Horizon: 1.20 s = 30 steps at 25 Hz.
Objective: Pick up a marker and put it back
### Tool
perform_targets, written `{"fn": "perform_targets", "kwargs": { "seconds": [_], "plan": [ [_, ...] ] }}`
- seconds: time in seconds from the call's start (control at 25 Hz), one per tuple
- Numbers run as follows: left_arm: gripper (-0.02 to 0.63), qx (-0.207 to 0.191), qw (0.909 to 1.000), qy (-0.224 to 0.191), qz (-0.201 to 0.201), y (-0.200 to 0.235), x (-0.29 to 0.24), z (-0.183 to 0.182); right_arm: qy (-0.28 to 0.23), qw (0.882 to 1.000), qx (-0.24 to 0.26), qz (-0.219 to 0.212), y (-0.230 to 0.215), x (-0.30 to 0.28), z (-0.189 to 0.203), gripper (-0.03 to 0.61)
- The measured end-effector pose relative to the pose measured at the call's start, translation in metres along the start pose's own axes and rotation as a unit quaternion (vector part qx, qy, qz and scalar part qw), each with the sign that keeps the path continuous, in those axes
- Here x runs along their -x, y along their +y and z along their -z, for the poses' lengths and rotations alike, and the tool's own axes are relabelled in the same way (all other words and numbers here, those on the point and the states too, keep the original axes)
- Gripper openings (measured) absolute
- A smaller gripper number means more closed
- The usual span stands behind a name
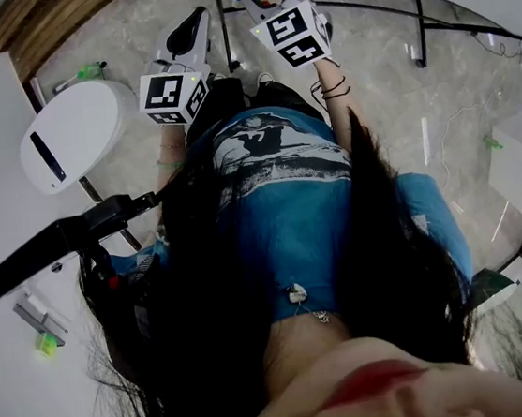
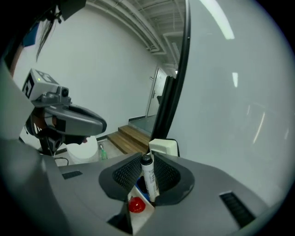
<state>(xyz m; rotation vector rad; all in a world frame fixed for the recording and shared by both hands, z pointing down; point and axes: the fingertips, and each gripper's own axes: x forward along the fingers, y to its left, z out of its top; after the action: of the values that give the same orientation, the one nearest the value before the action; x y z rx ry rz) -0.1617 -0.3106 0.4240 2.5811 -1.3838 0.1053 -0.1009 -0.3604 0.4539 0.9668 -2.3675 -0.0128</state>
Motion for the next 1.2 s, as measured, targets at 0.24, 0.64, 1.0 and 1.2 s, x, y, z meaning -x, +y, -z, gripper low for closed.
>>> {"fn": "perform_targets", "kwargs": {
  "seconds": [0.24, 0.64, 1.0, 1.2],
  "plan": [
    [-0.005, 0.003, 0.9999, 0.006, -0.008, 0.005, 0.003, 0.006, 0.016, 1.0, -0.011, 0.003, 0.004, -0.017, 0.012, 0.086],
    [-0.005, 0.004, 0.9999, 0.012, -0.006, 0.004, 0.002, 0.007, -0.034, 0.991, -0.126, -0.04, 0.004, -0.005, -0.004, 0.133],
    [-0.005, 0.002, 0.9996, 0.019, 0.019, -0.012, 0.005, 0.01, -0.089, 0.961, -0.261, -0.01, -0.006, 0.049, 0.007, 0.132],
    [-0.005, 0.02, 0.9987, 0.033, 0.035, -0.024, 0.02, 0.031, -0.083, 0.953, -0.291, -0.002, 0.017, 0.075, 0.023, 0.132]
  ]
}}
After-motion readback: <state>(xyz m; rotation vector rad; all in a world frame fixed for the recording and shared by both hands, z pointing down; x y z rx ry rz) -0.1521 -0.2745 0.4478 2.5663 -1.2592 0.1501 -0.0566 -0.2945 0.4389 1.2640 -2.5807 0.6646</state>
